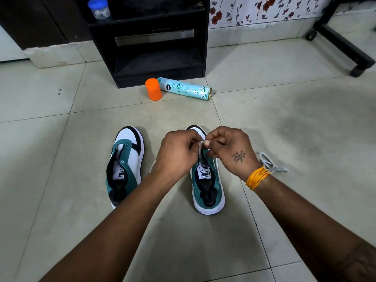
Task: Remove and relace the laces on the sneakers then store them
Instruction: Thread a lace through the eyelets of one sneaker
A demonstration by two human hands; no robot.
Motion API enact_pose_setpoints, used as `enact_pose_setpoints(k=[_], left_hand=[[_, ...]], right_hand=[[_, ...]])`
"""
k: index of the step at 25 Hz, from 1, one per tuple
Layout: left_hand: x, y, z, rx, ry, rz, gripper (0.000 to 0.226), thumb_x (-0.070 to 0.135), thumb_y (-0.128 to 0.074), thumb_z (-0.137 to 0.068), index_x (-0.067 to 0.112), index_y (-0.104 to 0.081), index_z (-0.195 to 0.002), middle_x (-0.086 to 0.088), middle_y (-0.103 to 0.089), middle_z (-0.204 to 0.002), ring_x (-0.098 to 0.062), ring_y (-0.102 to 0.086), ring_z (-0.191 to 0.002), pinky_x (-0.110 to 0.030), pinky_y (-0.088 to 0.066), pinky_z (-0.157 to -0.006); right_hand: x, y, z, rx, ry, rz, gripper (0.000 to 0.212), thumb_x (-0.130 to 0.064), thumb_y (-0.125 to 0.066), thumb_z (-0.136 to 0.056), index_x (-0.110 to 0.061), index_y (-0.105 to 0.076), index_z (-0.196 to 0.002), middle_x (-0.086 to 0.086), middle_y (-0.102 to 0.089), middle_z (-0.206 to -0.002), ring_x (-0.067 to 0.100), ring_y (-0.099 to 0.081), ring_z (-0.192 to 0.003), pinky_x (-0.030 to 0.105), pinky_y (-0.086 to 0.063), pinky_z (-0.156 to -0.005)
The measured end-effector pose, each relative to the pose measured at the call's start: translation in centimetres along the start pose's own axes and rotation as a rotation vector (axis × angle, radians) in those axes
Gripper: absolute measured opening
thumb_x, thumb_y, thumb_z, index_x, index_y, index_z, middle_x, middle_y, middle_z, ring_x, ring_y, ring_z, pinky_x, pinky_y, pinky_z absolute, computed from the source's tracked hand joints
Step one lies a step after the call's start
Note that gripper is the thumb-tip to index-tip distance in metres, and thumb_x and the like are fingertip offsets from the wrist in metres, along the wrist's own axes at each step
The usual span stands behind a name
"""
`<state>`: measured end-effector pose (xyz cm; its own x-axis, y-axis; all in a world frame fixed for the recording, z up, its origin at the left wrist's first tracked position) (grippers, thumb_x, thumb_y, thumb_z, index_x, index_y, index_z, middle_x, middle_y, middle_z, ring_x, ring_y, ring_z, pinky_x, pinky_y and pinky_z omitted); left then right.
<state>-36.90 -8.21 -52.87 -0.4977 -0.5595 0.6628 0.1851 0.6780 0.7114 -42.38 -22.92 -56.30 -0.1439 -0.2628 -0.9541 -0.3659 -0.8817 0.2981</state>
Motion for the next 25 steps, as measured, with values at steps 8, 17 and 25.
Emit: enact_pose_setpoints(k=[8, 17, 25], left_hand=[[-1.6, -0.7, -0.2, 0.033, 0.110, -0.022, 0.005, 0.024, -0.072, -0.086, 0.023, -0.076, -0.086, 0.006, -0.072, -0.075, -0.014, -0.063, -0.061, -0.032, -0.052, -0.060], [-3.4, -3.7, -0.7, 0.047, 0.266, -0.057, 0.010, 0.023, -0.066, -0.074, 0.026, -0.061, -0.065, 0.007, -0.064, -0.071, -0.019, -0.061, -0.068, -0.029, -0.044, -0.058], [-2.9, -4.7, -0.7, -0.025, 0.158, -0.244, 0.007, 0.027, -0.069, -0.081, 0.021, -0.071, -0.080, 0.001, -0.066, -0.086, -0.027, -0.063, -0.079, -0.034, -0.050, -0.066]], right_hand=[[2.3, 1.0, 0.2, 0.103, -0.081, -0.011, 0.012, -0.012, -0.074, -0.088, -0.023, -0.078, -0.092, -0.004, -0.075, -0.081, 0.008, -0.068, -0.072, 0.041, -0.062, -0.073], [3.4, -2.6, 1.6, -0.027, 0.027, 0.604, 0.046, -0.033, -0.061, -0.075, -0.020, -0.063, -0.119, 0.004, -0.055, -0.103, 0.030, -0.061, -0.093, 0.042, -0.053, -0.077], [3.3, -2.1, 2.6, 0.140, 0.127, 0.571, 0.041, -0.025, -0.044, -0.091, -0.019, -0.069, -0.123, 0.006, -0.060, -0.102, 0.027, -0.063, -0.091, 0.040, -0.053, -0.075]])
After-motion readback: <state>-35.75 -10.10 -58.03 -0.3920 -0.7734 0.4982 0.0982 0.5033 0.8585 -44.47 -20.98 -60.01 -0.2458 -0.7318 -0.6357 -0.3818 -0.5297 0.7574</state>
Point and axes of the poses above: each hand's wrist, its own z-axis away from the middle knuckle, its own y-axis out of the back of the hand, x = y × z, the point moved 9 cm from there along -z, towards the middle knuckle
